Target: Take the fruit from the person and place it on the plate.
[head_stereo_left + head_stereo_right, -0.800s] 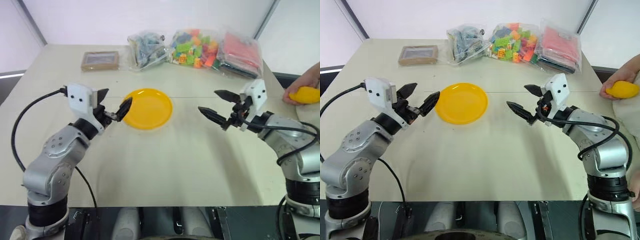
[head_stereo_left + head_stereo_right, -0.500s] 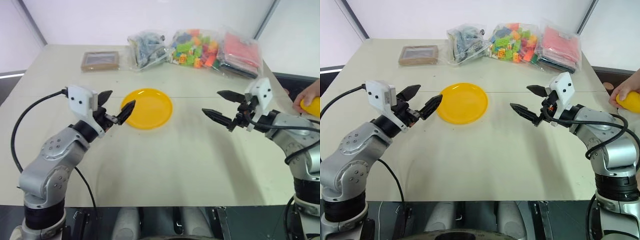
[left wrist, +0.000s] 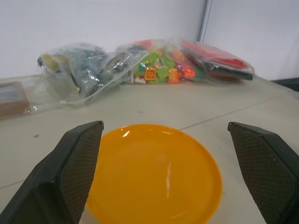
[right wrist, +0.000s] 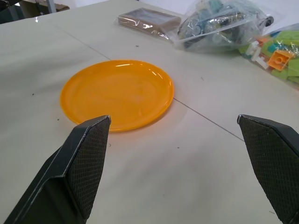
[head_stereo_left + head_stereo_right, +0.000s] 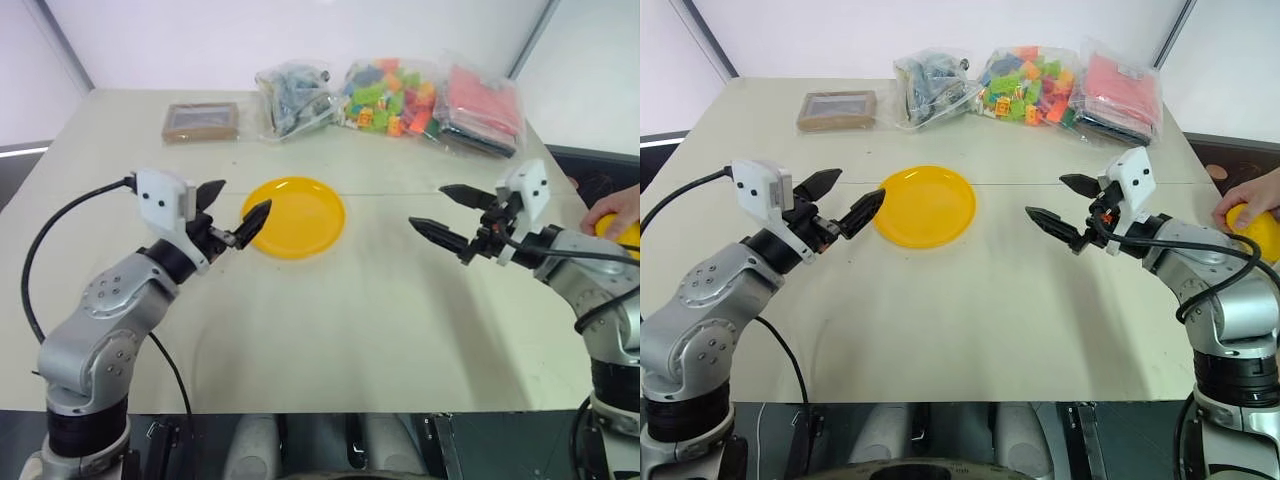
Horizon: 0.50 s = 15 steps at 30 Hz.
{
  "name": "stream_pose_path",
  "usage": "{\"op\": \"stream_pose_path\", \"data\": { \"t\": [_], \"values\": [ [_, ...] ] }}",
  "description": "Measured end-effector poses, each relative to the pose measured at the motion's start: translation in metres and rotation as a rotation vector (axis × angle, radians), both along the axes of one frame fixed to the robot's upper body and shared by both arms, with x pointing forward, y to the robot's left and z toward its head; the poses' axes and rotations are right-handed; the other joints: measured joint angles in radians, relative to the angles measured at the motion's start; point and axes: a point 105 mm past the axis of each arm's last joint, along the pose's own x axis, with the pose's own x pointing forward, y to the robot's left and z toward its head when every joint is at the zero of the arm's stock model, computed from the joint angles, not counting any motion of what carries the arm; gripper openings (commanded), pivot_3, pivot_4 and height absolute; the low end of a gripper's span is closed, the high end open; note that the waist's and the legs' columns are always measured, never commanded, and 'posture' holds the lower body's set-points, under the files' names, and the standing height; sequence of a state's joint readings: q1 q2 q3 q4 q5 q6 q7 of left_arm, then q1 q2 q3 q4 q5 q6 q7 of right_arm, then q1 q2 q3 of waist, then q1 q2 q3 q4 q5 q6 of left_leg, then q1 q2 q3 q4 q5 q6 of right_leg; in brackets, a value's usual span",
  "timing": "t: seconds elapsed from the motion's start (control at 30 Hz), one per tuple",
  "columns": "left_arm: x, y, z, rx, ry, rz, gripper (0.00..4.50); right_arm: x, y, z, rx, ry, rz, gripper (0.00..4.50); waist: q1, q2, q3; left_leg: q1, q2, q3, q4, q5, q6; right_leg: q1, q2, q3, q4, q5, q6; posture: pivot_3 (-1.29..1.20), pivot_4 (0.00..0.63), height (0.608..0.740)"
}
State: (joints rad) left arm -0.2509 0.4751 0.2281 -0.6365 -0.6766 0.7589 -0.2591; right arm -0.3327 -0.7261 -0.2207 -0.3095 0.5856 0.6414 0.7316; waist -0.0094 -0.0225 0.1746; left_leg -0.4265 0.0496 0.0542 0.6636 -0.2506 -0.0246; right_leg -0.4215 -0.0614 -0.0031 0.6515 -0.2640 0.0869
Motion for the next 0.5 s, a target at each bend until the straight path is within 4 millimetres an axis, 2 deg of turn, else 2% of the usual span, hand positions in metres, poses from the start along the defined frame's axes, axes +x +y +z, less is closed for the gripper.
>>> {"op": "stream_pose_path", "data": {
  "t": [0.5],
  "values": [
    [0.0027, -0.0027, 0.0021, -0.002, -0.007, -0.001, 4.50, 0.0017, 0.0013, 0.0027, -0.009, -0.026, -0.006, 4.44, 0.000, 0.000, 0.000, 0.000, 0.000, 0.000, 0.000, 0.000, 0.000, 0.000, 0.000, 0.000, 0.000, 0.000, 0.000, 0.00, 0.150, 0.731]
  ]
}}
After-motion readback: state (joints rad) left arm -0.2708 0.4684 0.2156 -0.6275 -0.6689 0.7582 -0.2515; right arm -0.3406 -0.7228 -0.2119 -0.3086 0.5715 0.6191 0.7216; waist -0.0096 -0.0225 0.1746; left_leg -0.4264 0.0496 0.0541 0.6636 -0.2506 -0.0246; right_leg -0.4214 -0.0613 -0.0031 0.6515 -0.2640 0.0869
